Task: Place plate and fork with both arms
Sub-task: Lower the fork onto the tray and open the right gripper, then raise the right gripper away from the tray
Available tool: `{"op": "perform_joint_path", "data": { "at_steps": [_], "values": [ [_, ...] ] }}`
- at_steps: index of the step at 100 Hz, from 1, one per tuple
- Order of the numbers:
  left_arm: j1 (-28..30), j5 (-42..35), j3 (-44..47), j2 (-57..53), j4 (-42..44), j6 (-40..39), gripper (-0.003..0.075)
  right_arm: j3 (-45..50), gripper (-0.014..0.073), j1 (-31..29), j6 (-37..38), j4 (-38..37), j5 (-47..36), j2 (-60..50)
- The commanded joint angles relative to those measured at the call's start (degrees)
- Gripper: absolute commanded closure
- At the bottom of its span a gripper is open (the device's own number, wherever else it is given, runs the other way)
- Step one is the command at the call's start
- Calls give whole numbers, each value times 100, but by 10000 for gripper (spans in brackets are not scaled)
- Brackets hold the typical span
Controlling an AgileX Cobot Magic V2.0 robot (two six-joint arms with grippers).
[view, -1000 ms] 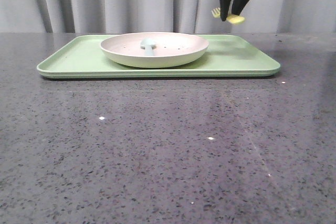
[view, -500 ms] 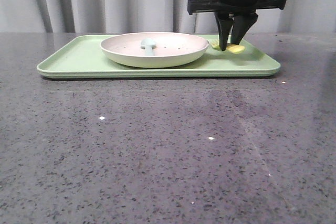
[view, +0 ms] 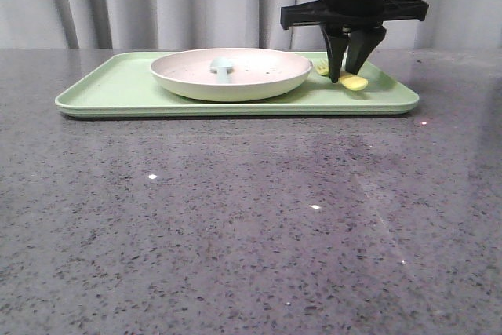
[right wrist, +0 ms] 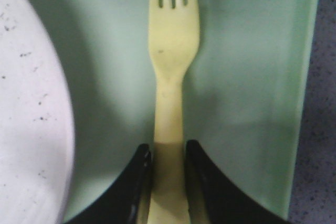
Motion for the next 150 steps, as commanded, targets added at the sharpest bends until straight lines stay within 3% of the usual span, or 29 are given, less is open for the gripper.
{"op": "perform_joint_path", "data": {
  "at_steps": [1, 19, 28, 74, 104, 150],
  "values": [
    [-4, -279, -134, -36, -75, -59, 177, -128, 433, -35, -30, -24, -76, -398],
    [-4, -279, -134, -36, -75, -59, 177, -134, 148, -35, -46, -24, -24, -398],
    [-4, -279, -134, -36, -75, -59, 177, -139, 80, -35, -82, -45, -31, -448],
    [-4, -279, -134, -36, -157, -59, 177, 176, 86, -35, -368, -745, -25, -1507],
    [-4, -244, -134, -36, -169, -59, 177, 2537, 86, -58, -308, -966, -918, -3197],
    [-4, -292, -134, -36, -181, -59, 177, 5506, 86, -899, -376, -953, -1585, -6187]
  ]
}}
